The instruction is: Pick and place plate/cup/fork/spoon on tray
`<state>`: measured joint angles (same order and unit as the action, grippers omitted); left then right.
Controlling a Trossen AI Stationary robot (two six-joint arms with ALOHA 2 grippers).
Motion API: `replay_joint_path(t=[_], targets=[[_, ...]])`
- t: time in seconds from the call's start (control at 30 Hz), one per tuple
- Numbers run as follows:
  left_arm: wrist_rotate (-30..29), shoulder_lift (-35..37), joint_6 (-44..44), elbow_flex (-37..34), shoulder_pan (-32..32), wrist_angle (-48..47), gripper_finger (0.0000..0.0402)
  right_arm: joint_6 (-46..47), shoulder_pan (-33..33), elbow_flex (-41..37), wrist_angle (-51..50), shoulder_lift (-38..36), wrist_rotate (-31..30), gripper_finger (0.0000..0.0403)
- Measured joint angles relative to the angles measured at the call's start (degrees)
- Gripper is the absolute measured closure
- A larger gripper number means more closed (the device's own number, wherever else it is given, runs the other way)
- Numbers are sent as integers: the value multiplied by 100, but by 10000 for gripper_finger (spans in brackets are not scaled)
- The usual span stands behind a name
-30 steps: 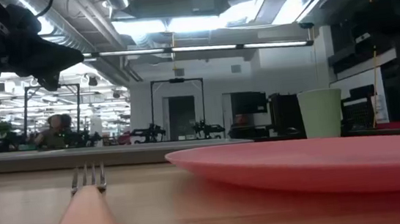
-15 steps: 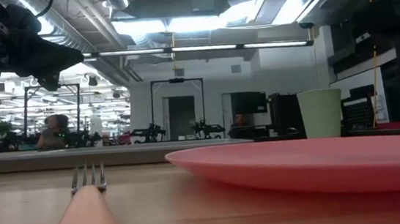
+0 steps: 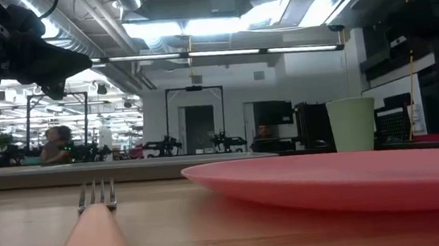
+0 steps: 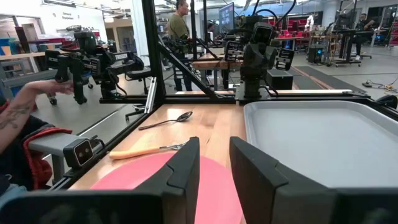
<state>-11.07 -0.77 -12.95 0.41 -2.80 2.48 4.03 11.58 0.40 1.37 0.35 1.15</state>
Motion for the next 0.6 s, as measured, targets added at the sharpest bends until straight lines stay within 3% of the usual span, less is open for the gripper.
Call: replay_joint_path(t=[0.43, 0.6], targets=[[-231, 1, -201, 1, 1, 281, 360, -44, -2, 0, 1, 1, -2, 309], [-210, 0, -299, 1, 0, 546, 360, -837, -3, 0, 480, 1, -85, 309]])
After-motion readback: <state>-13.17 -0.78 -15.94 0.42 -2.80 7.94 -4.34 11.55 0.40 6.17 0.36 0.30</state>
